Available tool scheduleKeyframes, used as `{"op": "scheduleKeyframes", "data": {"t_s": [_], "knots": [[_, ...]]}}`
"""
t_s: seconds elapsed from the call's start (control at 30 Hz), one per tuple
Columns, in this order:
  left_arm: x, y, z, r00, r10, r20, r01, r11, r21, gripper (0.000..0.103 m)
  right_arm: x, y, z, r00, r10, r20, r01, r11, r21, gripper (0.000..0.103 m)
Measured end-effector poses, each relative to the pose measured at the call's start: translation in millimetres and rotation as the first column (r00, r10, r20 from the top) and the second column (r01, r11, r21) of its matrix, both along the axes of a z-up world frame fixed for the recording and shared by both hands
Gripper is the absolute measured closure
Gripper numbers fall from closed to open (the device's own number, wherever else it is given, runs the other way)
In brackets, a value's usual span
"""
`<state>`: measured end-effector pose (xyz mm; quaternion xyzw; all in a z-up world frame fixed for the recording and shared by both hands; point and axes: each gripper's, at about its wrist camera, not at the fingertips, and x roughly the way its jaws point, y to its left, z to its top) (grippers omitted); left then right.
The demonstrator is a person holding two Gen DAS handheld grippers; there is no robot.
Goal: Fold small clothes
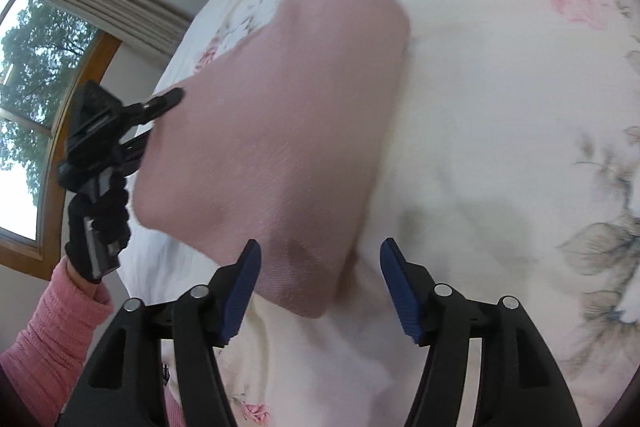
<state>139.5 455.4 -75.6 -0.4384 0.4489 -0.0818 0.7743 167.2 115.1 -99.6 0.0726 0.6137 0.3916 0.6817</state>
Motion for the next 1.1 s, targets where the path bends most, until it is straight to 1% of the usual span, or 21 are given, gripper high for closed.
{"op": "scheduleKeyframes", "data": {"t_s": [0.07, 0.13, 0.2, 0.23, 0.27, 0.3, 0.4, 0.5, 0.53, 0.63, 0.67, 0.73, 0.77, 0.83, 0.87, 0.97, 1.0, 1.03, 1.07, 1.1], "knots": [[0.7, 1.1, -9.2, 1.0, -0.003, -0.007, 0.003, 1.0, 0.014, 0.077, 2.1, 4.3, -5.7, 1.0, 0.003, -0.024, -0.003, 1.0, -0.003, 0.04], [3.4, 0.9, -18.7, 1.0, -0.028, -0.011, 0.028, 0.999, 0.044, 0.077, 2.0, 10.9, -12.2, 0.999, 0.001, -0.051, -0.001, 1.0, -0.004, 0.04], [4.5, 2.7, -29.3, 0.999, -0.03, -0.03, 0.031, 0.999, 0.033, 0.076, -0.2, 14.7, -18.7, 0.998, 0.005, -0.06, -0.006, 1.0, -0.013, 0.04], [4.2, 3.7, -33.9, 0.999, -0.029, -0.039, 0.031, 0.999, 0.032, 0.076, -1.1, 16.6, -21.6, 0.998, 0.01, -0.059, -0.012, 1.0, -0.028, 0.044], [3.7, 3.8, -38.4, 0.999, -0.03, -0.043, 0.031, 0.999, 0.027, 0.075, -4.2, 15.5, -22.7, 0.998, 0.016, -0.054, -0.019, 0.999, -0.038, 0.058], [4.0, 3.0, -39.9, 0.998, -0.031, -0.048, 0.032, 0.999, 0.027, 0.073, -6.2, 18.1, -25.8, 0.998, 0.028, -0.055, -0.03, 0.999, -0.042, 0.063], [1.2, 1.6, -38.9, 0.998, -0.027, -0.06, 0.028, 0.999, 0.029, 0.071, -10.6, 20.7, -30.0, 0.999, 0.031, -0.033, -0.033, 0.997, -0.068, 0.068], [-5.6, 0.6, -31.1, 0.997, -0.009, -0.083, 0.012, 0.999, 0.043, 0.065, -11.9, 20.3, -33.5, 0.999, 0.027, -0.036, -0.03, 0.996, -0.084, 0.069], [-9.2, 0.5, -28.0, 0.996, -0.008, -0.084, 0.012, 0.999, 0.05, 0.065, -10.9, 22.4, -34.0, 0.999, 0.03, -0.035, -0.033, 0.996, -0.086, 0.068], [-30.4, -3.2, -8.2, 0.998, -0.019, -0.066, 0.024, 0.996, 0.082, 0.065, -13.4, 16.7, -28.5, 0.999, 0.036, -0.035, -0.039, 0.996, -0.085, 0.062], [-36.8, -5.0, -3.1, 0.998, -0.025, -0.063, 0.031, 0.996, 0.088, 0.065, -9.4, 25.5, -27.5, 0.999, 0.034, -0.041, -0.038, 0.996, -0.077, 0.06], [-53.6, -11.9, 8.4, 0.997, -0.051, -0.053, 0.056, 0.994, 0.095, 0.06, -11.5, 22.3, -24.0, 0.998, 0.03, -0.054, -0.033, 0.998, -0.052, 0.054], [-60.7, -17.2, 12.8, 0.996, -0.069, -0.059, 0.075, 0.992, 0.105, 0.057, -15.7, 13.8, -23.0, 0.998, 0.027, -0.061, -0.03, 0.999, -0.04, 0.054], [-71.5, -31.4, 19.6, 0.991, -0.118, -0.056, 0.124, 0.984, 0.128, 0.056, -17.4, 10.4, -24.6, 0.995, 0.022, -0.092, -0.023, 1.0, -0.013, 0.054], [-75.4, -37.6, 20.2, 0.989, -0.135, -0.056, 0.141, 0.982, 0.128, 0.054, -18.3, 10.5, -26.0, 0.995, 0.021, -0.1, -0.022, 1.0, -0.011, 0.054], [-81.9, -47.6, 14.2, 0.986, -0.15, -0.077, 0.158, 0.979, 0.126, 0.056, -20.5, 13.8, -30.4, 0.996, 0.02, -0.086, -0.025, 0.998, -0.053, 0.054], [-82.7, -49.2, 9.0, 0.984, -0.152, -0.098, 0.165, 0.976, 0.143, 0.058, -21.1, 14.3, -31.4, 0.996, 0.02, -0.089, -0.025, 0.998, -0.055, 0.055], [-83.0, -50.9, 5.1, 0.982, -0.152, -0.115, 0.17, 0.971, 0.167, 0.058, -21.4, 15.7, -32.5, 0.995, 0.02, -0.093, -0.025, 0.998, -0.057, 0.06], [-83.2, -51.2, -0.3, 0.979, -0.152, -0.134, 0.176, 0.966, 0.188, 0.063, -22.2, 16.8, -33.0, 0.996, 0.018, -0.093, -0.024, 0.998, -0.064, 0.064], [-83.2, -50.6, -6.1, 0.976, -0.156, -0.151, 0.184, 0.964, 0.191, 0.069, -21.8, 21.5, -33.1, 0.996, 0.017, -0.083, -0.023, 0.997, -0.078, 0.066]]}}
